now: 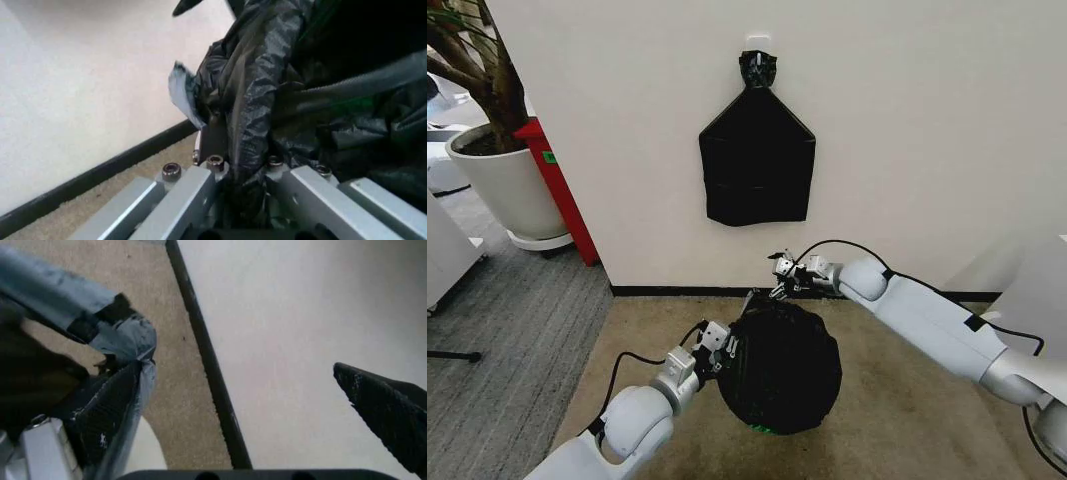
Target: Place the garbage bag over the trash bin.
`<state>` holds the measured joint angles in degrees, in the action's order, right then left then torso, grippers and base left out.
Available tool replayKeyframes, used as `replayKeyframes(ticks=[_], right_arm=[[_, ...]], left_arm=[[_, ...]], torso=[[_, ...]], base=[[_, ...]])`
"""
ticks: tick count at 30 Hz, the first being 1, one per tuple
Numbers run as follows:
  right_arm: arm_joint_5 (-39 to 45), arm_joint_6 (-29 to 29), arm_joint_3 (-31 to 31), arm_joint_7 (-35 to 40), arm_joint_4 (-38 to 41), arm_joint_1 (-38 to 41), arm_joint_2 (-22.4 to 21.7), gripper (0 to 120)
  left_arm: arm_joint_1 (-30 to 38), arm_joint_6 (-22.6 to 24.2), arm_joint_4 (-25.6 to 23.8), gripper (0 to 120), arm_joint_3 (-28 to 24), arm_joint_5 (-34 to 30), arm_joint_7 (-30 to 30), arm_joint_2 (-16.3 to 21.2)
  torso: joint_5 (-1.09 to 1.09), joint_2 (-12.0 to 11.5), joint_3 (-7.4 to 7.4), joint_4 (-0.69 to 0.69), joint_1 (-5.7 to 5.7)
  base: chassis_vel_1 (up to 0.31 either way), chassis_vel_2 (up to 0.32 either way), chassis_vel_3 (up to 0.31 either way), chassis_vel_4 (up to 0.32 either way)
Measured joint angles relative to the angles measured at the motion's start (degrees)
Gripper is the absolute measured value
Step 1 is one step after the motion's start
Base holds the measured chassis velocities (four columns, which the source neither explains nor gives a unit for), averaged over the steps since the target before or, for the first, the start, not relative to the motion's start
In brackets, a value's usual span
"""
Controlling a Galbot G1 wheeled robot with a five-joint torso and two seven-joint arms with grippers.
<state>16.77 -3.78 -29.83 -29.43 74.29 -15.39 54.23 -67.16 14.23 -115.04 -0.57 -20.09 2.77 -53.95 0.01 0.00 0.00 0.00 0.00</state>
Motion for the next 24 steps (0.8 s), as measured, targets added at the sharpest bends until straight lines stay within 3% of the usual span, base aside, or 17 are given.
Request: replayKeyframes(ticks=[14, 24], right_arm=[[2.0, -0.8, 4.7, -0.3, 7.4, -1.5, -4.4, 100], [3.5, -0.8, 8.6, 0.2, 8.4, -3.1, -5.3, 100]], left_arm=[[4.6, -1.0, 7.2, 0, 0.8, -1.2, 1.3, -4.5], [2.3, -1.3, 8.1, 0, 2.0, -0.9, 1.5, -6.0]], torso=[[0.00, 0.0, 0.00, -0.01, 0.00], [-0.01, 0.0, 0.00, 0.00, 0.00]], base=[[0.000, 0.000, 0.000, 0.000], [0.000, 0.000, 0.000, 0.000]])
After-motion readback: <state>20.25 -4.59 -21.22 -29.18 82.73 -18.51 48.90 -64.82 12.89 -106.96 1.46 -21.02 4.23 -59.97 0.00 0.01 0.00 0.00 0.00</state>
